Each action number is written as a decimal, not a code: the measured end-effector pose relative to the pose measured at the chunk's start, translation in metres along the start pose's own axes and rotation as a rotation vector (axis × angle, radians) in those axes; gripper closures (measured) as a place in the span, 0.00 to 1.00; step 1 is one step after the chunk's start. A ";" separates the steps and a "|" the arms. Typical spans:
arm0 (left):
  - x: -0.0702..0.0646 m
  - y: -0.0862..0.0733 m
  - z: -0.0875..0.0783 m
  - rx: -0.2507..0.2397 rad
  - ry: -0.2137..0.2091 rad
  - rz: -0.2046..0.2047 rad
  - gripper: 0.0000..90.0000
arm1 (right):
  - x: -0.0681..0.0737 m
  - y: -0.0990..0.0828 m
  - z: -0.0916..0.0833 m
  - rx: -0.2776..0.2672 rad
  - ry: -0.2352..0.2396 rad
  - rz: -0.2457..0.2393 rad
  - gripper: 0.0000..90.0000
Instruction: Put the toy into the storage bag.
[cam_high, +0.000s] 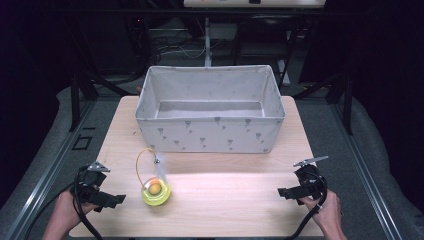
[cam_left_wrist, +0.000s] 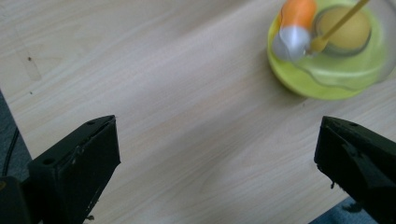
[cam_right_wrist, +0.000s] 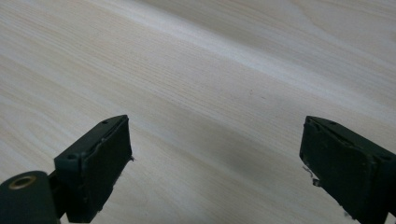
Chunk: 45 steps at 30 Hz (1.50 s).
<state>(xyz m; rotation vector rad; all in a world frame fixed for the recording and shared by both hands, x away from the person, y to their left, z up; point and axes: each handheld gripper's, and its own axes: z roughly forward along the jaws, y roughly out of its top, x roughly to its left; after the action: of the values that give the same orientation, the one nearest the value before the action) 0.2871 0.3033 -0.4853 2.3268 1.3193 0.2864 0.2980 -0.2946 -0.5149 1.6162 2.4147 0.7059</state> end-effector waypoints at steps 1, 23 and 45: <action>0.000 0.000 0.000 0.000 0.000 0.000 0.00 | 0.000 0.000 0.000 0.000 0.000 0.000 0.10; -0.014 0.065 -0.035 0.048 -0.087 0.168 0.00 | 0.001 0.000 0.003 0.033 0.025 0.000 0.13; -0.047 0.129 -0.057 0.143 -0.061 0.364 0.00 | 0.007 0.000 0.004 0.033 0.008 -0.032 0.13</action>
<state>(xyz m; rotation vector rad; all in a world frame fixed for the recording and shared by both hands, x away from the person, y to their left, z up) 0.3383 0.2225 -0.3720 2.6695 0.9075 0.2368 0.2967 -0.2872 -0.5180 1.5864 2.4651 0.6719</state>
